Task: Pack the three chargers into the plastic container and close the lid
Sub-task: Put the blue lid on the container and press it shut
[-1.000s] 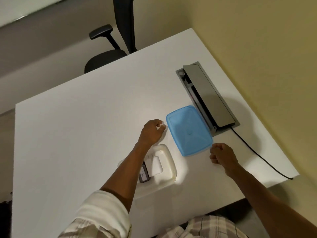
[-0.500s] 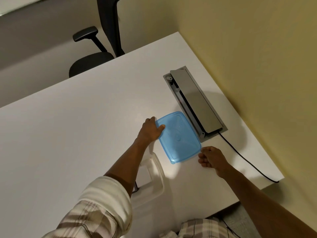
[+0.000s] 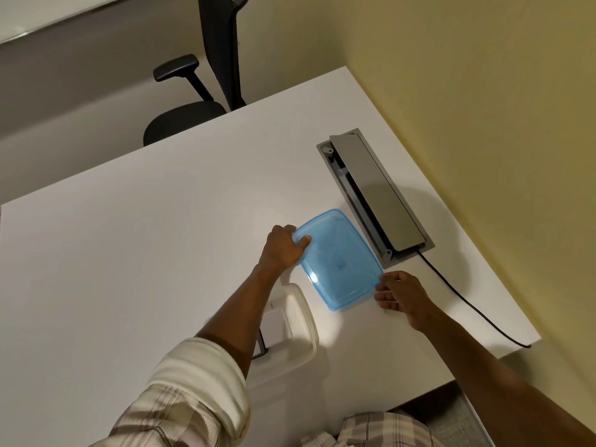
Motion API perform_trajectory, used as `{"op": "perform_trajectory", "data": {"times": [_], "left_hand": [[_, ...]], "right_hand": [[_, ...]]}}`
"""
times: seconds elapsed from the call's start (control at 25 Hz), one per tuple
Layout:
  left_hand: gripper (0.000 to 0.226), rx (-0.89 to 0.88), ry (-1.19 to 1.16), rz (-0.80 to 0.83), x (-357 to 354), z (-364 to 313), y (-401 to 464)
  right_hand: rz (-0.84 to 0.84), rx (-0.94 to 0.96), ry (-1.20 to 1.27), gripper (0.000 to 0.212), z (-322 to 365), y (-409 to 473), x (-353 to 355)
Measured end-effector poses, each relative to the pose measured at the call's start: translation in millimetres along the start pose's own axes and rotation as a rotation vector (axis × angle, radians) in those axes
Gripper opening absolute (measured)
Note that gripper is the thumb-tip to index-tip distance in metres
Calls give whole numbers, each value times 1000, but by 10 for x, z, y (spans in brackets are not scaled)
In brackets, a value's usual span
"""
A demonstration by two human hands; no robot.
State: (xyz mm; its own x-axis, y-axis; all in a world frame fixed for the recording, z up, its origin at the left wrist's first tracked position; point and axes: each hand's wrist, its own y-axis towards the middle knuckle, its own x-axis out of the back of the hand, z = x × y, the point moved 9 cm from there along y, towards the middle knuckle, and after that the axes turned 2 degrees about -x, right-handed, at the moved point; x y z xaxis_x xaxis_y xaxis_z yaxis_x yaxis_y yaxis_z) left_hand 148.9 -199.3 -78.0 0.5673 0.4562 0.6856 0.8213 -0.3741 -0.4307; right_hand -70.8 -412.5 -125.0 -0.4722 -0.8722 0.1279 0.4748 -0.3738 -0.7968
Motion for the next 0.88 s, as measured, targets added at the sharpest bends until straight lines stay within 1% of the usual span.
{"op": "perform_trajectory", "data": {"times": [0.12, 0.28, 0.48, 0.64, 0.8, 0.88], "left_hand": [[63, -11, -42, -65, 157, -3, -87], [45, -37, -128, -159, 409, 24, -252], [42, -66, -258, -278, 747, 92, -632], [37, -46, -356, -347, 984, 269, -1046], [35, -18, -429, -395, 1170, 563, -1454], [32, 0, -489, -416, 1222, 731, -1638]], "right_hand": [[-25, 45, 29, 25, 172, -51, -8], [-34, 134, 41, 30, 478, -196, -79], [-62, 246, 50, 35, 679, -494, -197], [-47, 332, 2, 28, 762, -775, -392], [-68, 412, -108, 29, 756, -1032, -669], [-59, 440, -148, 23, 739, -1136, -802]]}}
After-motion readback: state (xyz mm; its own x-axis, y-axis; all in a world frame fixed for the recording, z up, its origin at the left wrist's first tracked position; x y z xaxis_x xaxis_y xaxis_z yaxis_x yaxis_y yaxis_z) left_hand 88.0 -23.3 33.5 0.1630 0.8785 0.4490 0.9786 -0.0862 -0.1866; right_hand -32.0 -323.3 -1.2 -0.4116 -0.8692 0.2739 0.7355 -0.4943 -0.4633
